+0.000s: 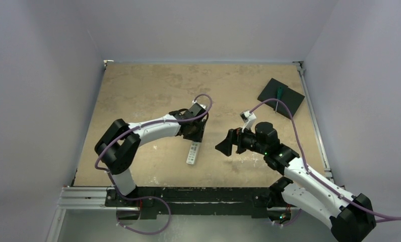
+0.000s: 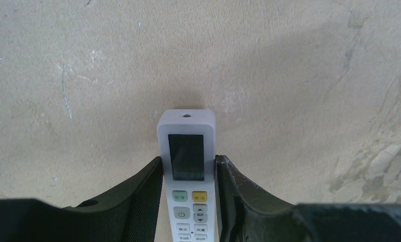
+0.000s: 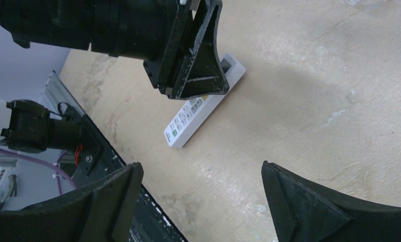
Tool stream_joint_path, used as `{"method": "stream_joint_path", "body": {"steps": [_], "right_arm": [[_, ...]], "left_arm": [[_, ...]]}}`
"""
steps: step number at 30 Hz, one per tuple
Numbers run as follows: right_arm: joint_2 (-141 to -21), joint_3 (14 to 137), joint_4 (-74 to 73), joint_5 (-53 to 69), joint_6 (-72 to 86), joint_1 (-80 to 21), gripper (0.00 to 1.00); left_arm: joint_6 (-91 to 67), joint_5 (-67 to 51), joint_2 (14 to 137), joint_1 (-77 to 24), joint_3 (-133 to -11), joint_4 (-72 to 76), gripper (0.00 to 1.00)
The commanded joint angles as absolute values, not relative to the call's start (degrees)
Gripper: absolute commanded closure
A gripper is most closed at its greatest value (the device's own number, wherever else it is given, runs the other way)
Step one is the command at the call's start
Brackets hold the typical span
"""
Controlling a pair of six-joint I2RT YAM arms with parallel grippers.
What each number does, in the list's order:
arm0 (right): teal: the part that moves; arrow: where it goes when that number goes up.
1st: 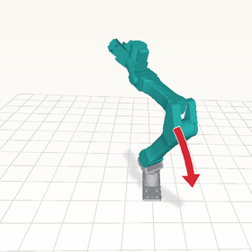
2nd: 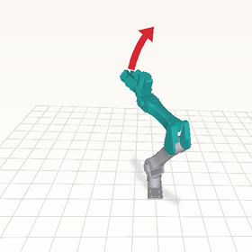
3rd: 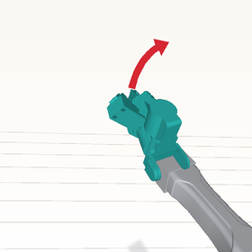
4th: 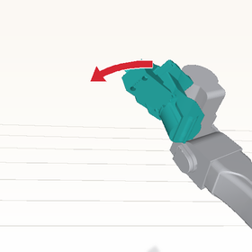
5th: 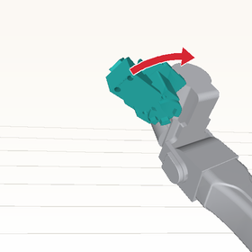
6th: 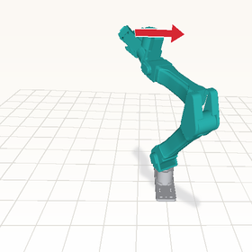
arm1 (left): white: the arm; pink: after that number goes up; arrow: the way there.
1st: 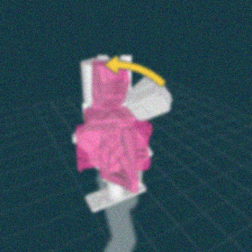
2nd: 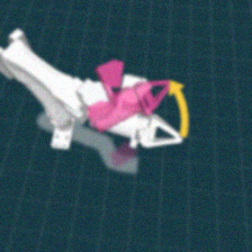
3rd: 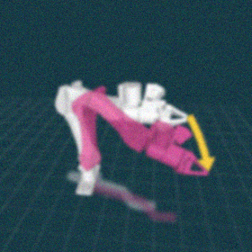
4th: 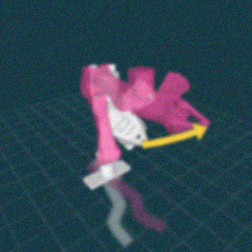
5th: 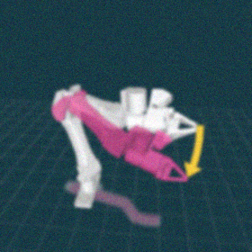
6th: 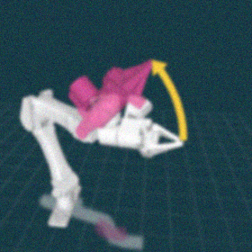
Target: Load the batteries into the remote control
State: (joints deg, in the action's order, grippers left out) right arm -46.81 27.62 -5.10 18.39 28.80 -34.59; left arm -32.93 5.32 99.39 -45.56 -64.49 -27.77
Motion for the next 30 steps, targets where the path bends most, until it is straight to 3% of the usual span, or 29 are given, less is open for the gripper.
{"method": "stream_joint_path", "body": {"steps": [1,4,18,30], "right_arm": [[-46.93,27.16,-2.90,15.30,29.77,-34.54,0.01],[-46.93,27.16,-3.05,14.26,30.14,-34.54,0.01],[-46.45,29.83,-7.97,10.27,30.35,-34.52,0.01],[-45.43,34.07,-12.59,7.90,29.83,-34.54,0.01]], "left_arm": [[-33.19,6.17,101.41,-45.96,-67.16,-26.06,1.00],[-33.47,7.02,102.46,-46.04,-67.68,-26.72,0.99],[-33.58,8.41,102.44,-46.83,-69.46,-28.99,0.66],[-33.37,9.03,98.27,-46.96,-68.10,-29.25,0.47]]}}
